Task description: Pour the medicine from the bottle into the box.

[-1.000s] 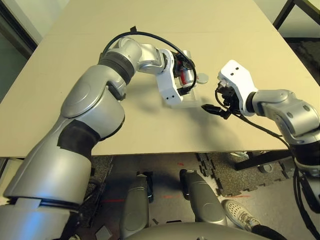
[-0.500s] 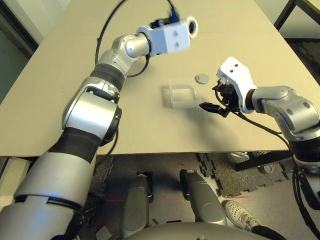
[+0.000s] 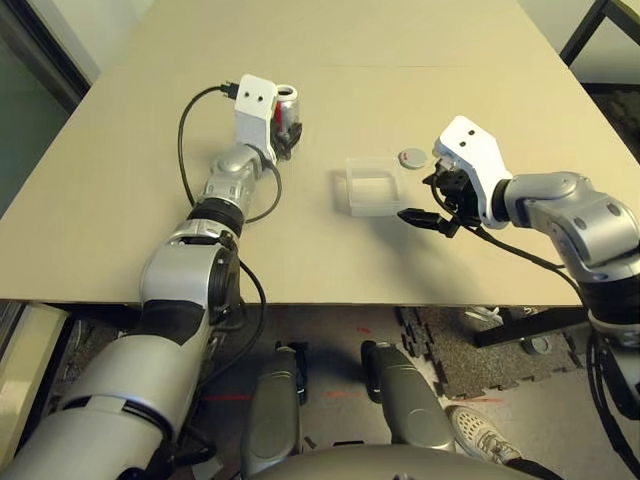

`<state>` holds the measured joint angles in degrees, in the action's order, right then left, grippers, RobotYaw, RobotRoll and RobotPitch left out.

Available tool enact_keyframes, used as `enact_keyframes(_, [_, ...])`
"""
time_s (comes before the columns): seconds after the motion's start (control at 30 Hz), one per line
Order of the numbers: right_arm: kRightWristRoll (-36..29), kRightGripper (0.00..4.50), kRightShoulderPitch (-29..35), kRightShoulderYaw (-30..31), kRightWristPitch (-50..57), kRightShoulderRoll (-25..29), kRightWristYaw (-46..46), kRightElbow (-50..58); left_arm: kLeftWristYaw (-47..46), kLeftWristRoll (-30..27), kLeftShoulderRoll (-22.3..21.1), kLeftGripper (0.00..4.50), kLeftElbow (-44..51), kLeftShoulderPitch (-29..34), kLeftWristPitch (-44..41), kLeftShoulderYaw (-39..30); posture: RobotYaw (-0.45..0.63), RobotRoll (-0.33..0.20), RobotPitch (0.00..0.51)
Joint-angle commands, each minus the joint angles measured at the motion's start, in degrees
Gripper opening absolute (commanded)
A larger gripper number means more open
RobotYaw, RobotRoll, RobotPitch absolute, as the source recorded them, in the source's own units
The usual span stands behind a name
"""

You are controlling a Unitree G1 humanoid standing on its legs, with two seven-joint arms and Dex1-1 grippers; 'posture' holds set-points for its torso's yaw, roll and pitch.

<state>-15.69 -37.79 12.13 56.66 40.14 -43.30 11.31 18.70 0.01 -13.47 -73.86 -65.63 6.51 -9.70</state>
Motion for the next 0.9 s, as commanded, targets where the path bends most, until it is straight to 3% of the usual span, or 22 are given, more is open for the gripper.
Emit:
enact_keyframes(0.03, [0.01,4.50,0.38,0.28,0.93,0.31,-0.11,0.60,0.54,3.54,-0.81,2.48,2.08,-1.27,3.29,3.91,-0.18,0.000,0.187])
enact_keyframes(0.1, [0.30,4.50,0.60,0.49,0.93,0.61,-0.07,0.59,1.25,10.17,-3.05,2.48,3.12,-4.52,9.18,10.50,-0.18,0.000,0.185])
enact_keyframes(0.23, [1.00,4.50,0.89,0.95,0.25,0.99,-0.11,-0.02,-4.65,33.92,-8.95,2.48,4.73,-14.63,27.23,32.76,-0.16,0.000,0.181])
enact_keyframes(0.4, [1.47,4.50,1.18,1.27,-0.70,0.27,0.23,-0.93,-14.68,55.60,-9.14,2.48,3.59,-24.58,37.27,53.94,-0.16,0.000,0.167])
enact_keyframes(0.53, [1.72,4.50,1.39,0.95,-1.24,-1.23,1.04,-1.27,-26.06,70.36,-7.28,2.48,3.49,-27.86,37.72,68.46,-0.18,0.000,0.162])
enact_keyframes(0.63, [1.69,4.50,1.51,0.34,-1.29,-2.45,2.02,-1.18,-29.44,73.35,-5.05,2.48,2.19,-29.02,37.29,71.95,-0.19,0.000,0.160])
enact_keyframes(0.9, [1.27,4.50,2.14,-0.88,-0.80,-2.77,3.24,-0.30,-29.33,71.00,-1.08,2.48,-0.48,-31.56,37.65,70.02,-0.21,0.000,0.166])
